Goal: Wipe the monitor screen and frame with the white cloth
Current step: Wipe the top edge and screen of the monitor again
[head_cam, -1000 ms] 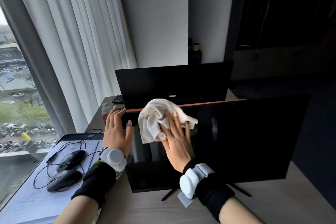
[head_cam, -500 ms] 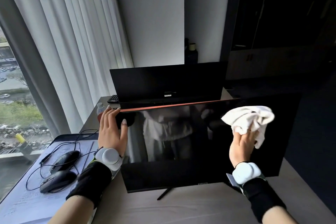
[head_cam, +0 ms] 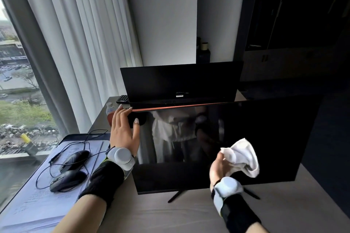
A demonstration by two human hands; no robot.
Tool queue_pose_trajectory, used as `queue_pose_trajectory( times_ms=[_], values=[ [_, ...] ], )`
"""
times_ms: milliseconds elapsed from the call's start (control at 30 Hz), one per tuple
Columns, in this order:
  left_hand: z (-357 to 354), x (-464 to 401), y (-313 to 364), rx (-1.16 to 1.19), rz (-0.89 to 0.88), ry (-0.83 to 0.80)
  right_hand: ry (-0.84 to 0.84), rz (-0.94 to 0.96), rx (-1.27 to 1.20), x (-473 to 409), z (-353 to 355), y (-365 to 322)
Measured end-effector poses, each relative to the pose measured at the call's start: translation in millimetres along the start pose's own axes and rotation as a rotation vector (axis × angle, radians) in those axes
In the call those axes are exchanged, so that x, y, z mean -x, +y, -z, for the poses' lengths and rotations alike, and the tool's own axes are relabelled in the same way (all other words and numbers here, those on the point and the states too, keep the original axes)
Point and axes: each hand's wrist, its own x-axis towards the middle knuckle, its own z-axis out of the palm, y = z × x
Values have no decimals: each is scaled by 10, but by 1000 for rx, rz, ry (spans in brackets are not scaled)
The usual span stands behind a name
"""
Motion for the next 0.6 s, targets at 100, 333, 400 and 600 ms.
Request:
queue_pose_trajectory(
  times_ms=[100, 333, 400, 600],
  values=[
    [5, -7, -11, 1, -13, 6, -10, 167, 86, 436, -360, -63],
    [19, -7, -37, -22, -2, -23, -281, 611, 309, 1115, -880, -151],
    [19, -17, -36, -27, -1, -26, -316, 632, 320, 1131, -930, -265],
    [-8, -29, -54, -21, 0, -16, -183, 637, 217, 814, -762, -743]
  ],
)
